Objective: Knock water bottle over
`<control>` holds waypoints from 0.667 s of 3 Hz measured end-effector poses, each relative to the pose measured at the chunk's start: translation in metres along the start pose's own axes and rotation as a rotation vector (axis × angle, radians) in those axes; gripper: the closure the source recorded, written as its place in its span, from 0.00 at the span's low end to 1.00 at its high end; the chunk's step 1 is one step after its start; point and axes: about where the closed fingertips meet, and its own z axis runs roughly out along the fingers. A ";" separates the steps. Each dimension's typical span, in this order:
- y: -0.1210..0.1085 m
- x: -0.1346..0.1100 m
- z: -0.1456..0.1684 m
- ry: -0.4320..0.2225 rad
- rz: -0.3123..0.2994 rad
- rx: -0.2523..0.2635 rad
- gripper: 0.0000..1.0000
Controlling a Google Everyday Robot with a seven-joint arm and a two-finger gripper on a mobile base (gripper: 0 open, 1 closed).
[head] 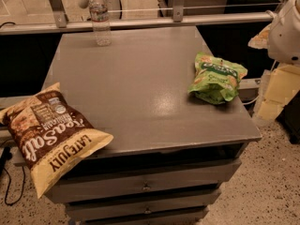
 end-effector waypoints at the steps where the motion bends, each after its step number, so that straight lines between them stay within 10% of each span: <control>1: 0.000 0.000 0.000 0.000 0.000 0.000 0.00; 2: -0.031 -0.024 0.010 -0.054 -0.023 0.027 0.00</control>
Offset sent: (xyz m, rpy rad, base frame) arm 0.1306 0.0566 0.0104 0.1344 -0.1404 0.1048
